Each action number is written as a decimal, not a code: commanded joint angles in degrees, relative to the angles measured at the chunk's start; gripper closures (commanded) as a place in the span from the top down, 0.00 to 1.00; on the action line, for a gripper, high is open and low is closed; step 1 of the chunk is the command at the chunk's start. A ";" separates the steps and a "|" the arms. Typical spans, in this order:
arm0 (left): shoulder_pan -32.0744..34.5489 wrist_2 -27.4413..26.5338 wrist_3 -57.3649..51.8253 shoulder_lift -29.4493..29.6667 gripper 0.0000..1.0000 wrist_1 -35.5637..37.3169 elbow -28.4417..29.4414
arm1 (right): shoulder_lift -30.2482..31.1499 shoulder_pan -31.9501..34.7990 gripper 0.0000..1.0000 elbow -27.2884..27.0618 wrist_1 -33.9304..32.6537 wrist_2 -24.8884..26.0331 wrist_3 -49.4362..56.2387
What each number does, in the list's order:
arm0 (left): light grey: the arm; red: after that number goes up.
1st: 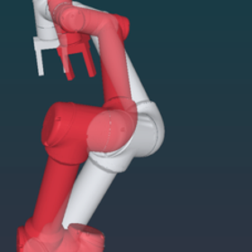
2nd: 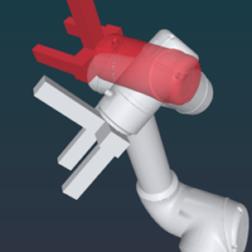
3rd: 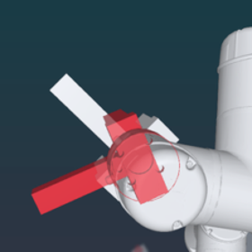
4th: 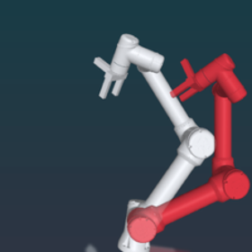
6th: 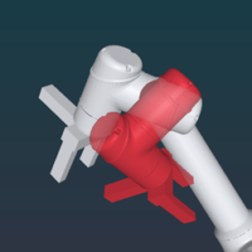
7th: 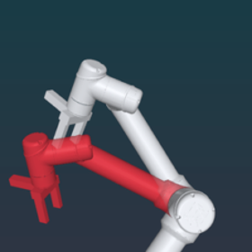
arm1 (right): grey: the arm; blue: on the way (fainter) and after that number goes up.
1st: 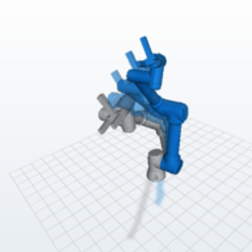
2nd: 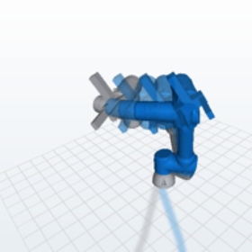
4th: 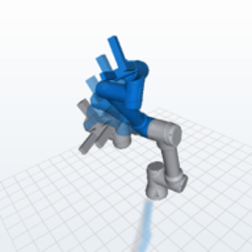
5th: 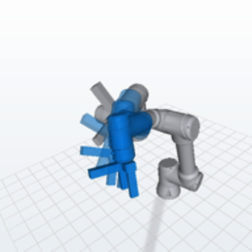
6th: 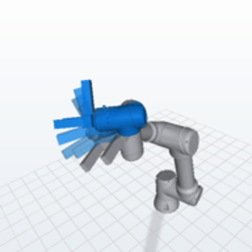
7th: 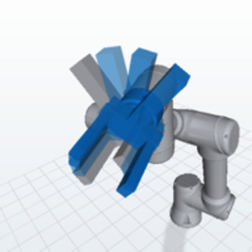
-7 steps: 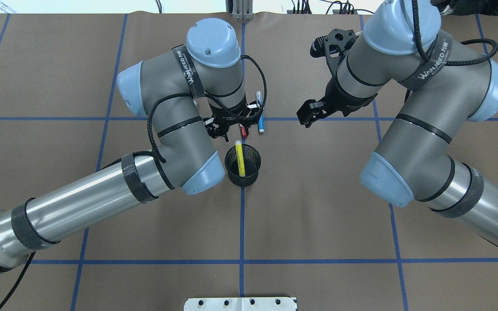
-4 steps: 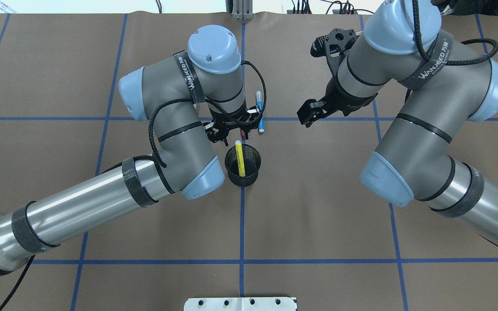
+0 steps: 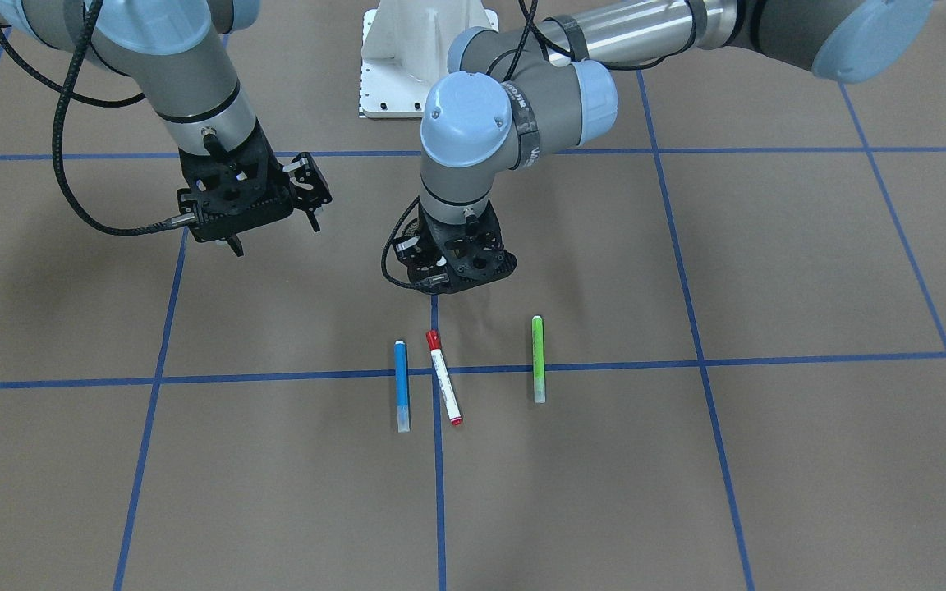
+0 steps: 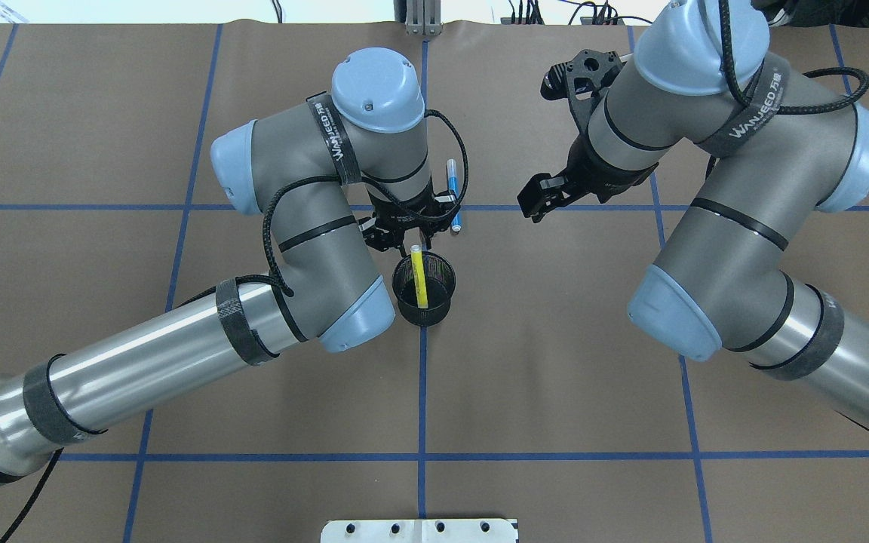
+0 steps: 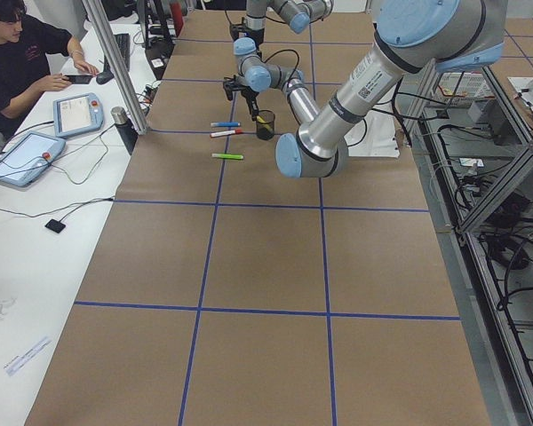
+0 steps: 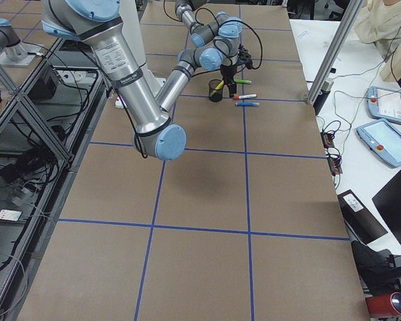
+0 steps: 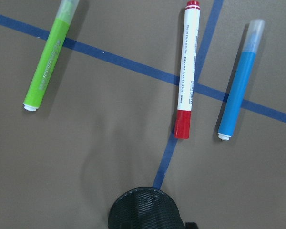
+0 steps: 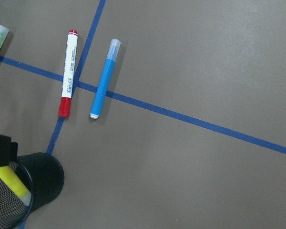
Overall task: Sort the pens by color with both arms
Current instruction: 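Lower the left gripper over the yellow highlighter in the cup, then grasp the yellow highlighter with the left gripper and lift it out, then lower the yellow highlighter beside the green one and open the left gripper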
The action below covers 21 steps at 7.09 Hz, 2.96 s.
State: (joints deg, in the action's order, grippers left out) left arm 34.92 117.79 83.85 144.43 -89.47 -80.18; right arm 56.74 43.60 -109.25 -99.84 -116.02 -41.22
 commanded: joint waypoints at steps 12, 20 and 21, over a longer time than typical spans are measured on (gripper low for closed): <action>11.88 4.26 -15.51 -2.05 0.06 19.05 -18.95 | 0.39 0.17 0.99 -0.09 0.00 -0.53 0.00; 22.65 6.31 -37.09 -1.44 0.06 -1.32 11.26 | 0.39 0.17 0.99 -0.18 0.00 -0.70 -0.09; 22.48 6.22 -37.35 -0.83 0.06 -1.84 12.93 | 0.39 0.08 0.99 -0.18 0.00 -0.70 -0.09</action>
State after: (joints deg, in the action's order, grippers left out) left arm 57.58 124.08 46.98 143.05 -90.56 -69.48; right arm 57.13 43.74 -109.45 -99.85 -116.72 -41.31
